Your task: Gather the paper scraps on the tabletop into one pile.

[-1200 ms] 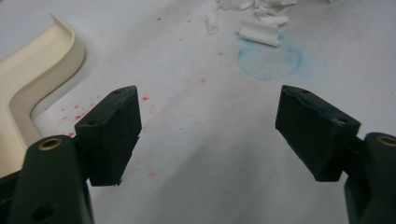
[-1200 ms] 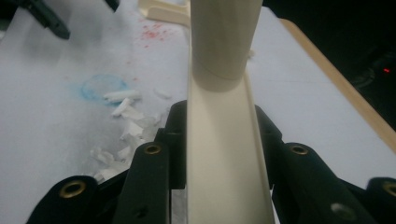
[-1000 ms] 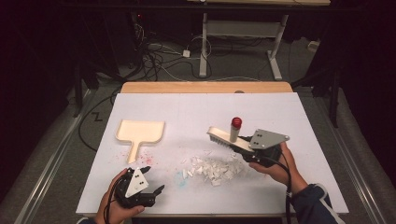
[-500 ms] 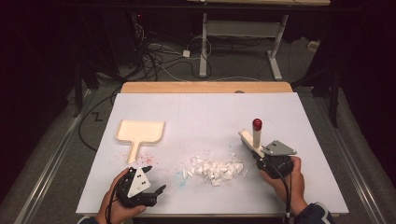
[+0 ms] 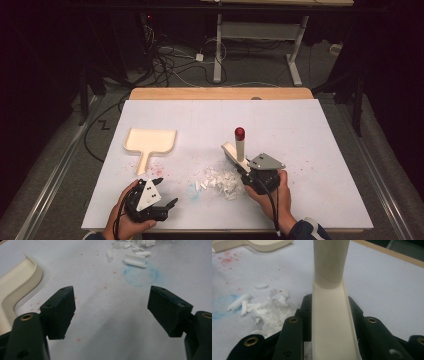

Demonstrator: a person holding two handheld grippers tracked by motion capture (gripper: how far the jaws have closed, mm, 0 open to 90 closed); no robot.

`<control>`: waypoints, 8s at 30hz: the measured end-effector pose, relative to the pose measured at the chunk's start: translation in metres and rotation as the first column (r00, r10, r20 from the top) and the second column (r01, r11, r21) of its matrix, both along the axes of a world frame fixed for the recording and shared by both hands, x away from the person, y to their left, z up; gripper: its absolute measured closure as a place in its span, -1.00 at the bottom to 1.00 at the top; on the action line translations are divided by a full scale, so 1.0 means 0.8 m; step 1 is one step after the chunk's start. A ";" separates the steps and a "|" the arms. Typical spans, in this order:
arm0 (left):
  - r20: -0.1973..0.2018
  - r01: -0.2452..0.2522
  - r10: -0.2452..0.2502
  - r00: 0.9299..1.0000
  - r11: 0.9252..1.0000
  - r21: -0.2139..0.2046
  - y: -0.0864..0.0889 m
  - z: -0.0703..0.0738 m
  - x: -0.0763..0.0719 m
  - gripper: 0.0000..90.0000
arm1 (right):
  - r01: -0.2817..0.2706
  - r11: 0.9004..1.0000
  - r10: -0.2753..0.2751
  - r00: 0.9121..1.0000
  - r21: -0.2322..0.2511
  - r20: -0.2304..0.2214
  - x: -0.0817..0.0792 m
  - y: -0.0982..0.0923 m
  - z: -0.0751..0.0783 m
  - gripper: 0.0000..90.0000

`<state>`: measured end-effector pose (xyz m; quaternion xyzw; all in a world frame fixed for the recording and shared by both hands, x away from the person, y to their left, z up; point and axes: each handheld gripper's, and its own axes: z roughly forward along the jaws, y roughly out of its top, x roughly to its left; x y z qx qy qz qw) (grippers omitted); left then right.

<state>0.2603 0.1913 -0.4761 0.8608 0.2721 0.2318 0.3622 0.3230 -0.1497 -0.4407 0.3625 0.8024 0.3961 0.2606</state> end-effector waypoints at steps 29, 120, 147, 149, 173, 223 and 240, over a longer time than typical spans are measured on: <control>0.010 -0.012 0.012 1.000 1.000 0.015 0.002 0.001 -0.004 -0.53 | -0.221 0.975 0.221 0.975 -0.021 0.011 -0.058 -0.128 0.064 0.51; 0.040 -0.144 0.148 0.988 0.986 -0.084 0.034 0.013 -0.003 -0.55 | -0.595 0.799 0.601 0.780 0.091 -0.178 -0.080 0.023 0.012 0.51; 0.030 -0.122 0.123 0.992 0.991 -0.060 0.028 0.010 -0.002 -0.54 | -0.335 0.931 0.328 0.942 0.148 0.067 -0.029 -0.040 0.062 0.51; 0.031 -0.119 0.121 0.992 0.991 -0.058 0.028 0.010 -0.002 -0.55 | -0.273 0.949 0.263 0.961 0.156 0.086 -0.026 -0.052 0.064 0.51; 0.015 -0.102 0.103 0.995 0.994 -0.043 0.023 0.006 0.000 -0.54 | -0.067 0.997 0.069 0.995 -0.037 0.076 -0.015 0.035 -0.012 0.51; 0.004 -0.070 0.070 0.998 0.998 -0.010 0.014 0.003 0.002 -0.54 | -0.395 0.919 0.395 0.919 0.021 -0.012 -0.053 -0.048 0.020 0.51; 0.022 -0.074 0.074 0.997 0.997 -0.016 0.015 0.005 0.001 -0.54 | -0.375 0.920 0.374 0.927 0.110 0.033 -0.079 -0.107 0.049 0.51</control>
